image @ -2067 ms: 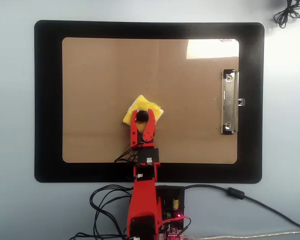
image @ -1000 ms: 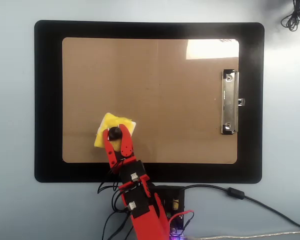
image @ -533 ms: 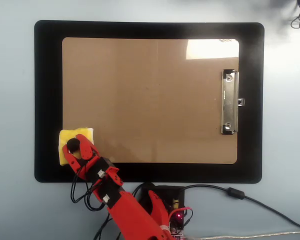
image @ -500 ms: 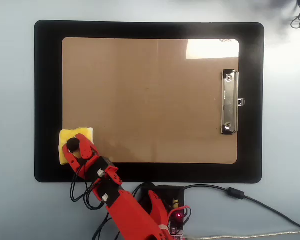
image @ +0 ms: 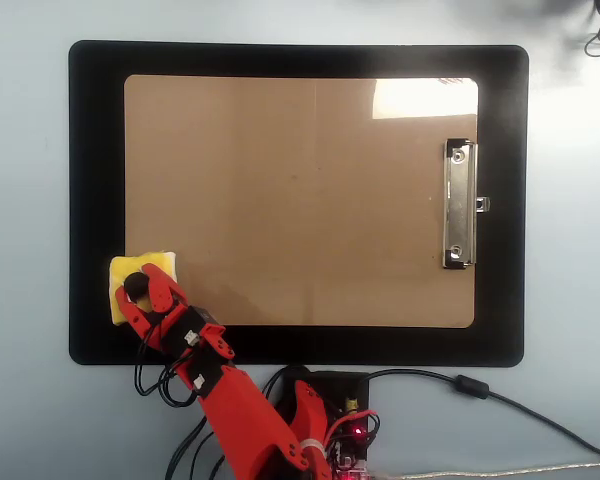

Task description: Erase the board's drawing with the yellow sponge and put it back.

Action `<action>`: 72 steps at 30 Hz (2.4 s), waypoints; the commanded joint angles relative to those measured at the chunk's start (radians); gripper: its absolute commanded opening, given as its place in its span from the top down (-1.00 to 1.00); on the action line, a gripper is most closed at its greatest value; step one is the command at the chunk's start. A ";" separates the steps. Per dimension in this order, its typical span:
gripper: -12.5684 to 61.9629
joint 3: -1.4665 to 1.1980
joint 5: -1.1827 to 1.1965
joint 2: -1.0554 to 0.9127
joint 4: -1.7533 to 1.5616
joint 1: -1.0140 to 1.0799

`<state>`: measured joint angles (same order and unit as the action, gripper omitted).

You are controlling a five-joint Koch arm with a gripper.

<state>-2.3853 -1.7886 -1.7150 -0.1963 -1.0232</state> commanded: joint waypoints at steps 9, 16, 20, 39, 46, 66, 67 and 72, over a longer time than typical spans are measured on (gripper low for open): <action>-0.25 0.040 0.009 -0.146 -0.046 -0.009; -0.24 0.069 -0.018 -0.566 0.466 -0.005; -0.24 0.219 -0.087 -0.637 0.951 0.061; -0.25 0.037 0.388 -0.635 1.644 0.936; -0.25 -0.043 0.353 -0.635 1.663 0.996; -0.25 -0.081 0.337 -0.635 1.795 1.216; -0.26 -0.081 0.337 -0.635 1.795 1.216; -0.26 -0.080 0.337 -0.635 1.795 1.216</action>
<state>-2.4804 -1.4327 -2.3071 1.5094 0.1856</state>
